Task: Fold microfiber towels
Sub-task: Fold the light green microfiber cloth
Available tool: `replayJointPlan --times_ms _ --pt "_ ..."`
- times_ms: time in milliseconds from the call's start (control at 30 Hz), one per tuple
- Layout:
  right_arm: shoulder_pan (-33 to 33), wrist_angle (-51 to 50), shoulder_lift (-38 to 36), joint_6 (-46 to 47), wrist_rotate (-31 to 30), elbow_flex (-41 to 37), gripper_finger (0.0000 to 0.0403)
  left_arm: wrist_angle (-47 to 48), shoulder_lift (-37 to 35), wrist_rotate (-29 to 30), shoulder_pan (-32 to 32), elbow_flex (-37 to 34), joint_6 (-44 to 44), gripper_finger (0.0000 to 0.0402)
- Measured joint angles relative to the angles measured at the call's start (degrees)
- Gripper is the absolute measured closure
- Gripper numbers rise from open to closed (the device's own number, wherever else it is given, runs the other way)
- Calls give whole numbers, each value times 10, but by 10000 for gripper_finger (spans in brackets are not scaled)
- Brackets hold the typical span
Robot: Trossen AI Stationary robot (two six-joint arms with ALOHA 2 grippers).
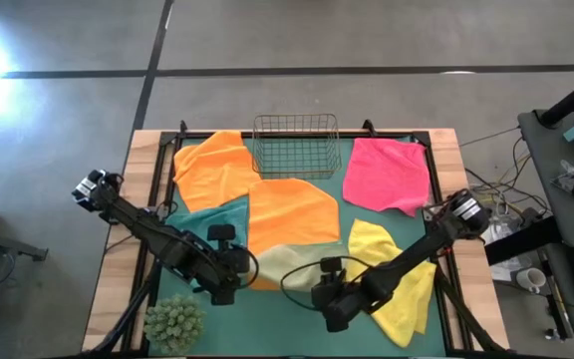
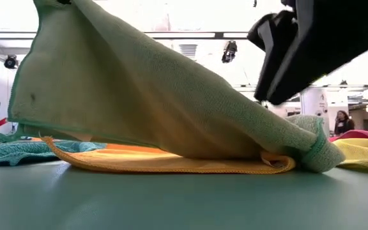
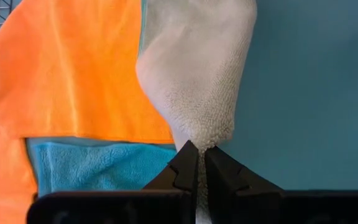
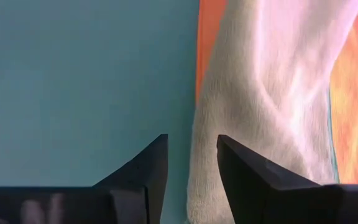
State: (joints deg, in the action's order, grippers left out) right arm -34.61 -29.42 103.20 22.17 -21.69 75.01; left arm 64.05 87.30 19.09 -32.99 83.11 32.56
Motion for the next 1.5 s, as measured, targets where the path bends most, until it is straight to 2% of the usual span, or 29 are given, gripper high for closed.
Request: replayJointPlan --times_ms 467,567,800,867,1067,1333,1500 --pt "0 -27 38 53 -41 1 302 13 -13 -3 0 0 -4 400" --pt "1 -46 45 88 -58 1 311 13 -15 -5 0 0 -3 400" --pt "1 -66 46 116 -75 4 364 18 -15 -6 0 10 -4 400" --pt "1 -78 45 124 -75 8 386 33 -15 -6 0 21 -5 400" --pt "0 -141 35 120 -56 58 394 67 -16 -8 0 65 -24 400" --pt "-2 -319 -1 117 -62 190 394 94 -17 -14 0 141 -77 400" --pt "-2 -310 -50 133 -92 210 394 133 -16 12 -1 214 -120 400"
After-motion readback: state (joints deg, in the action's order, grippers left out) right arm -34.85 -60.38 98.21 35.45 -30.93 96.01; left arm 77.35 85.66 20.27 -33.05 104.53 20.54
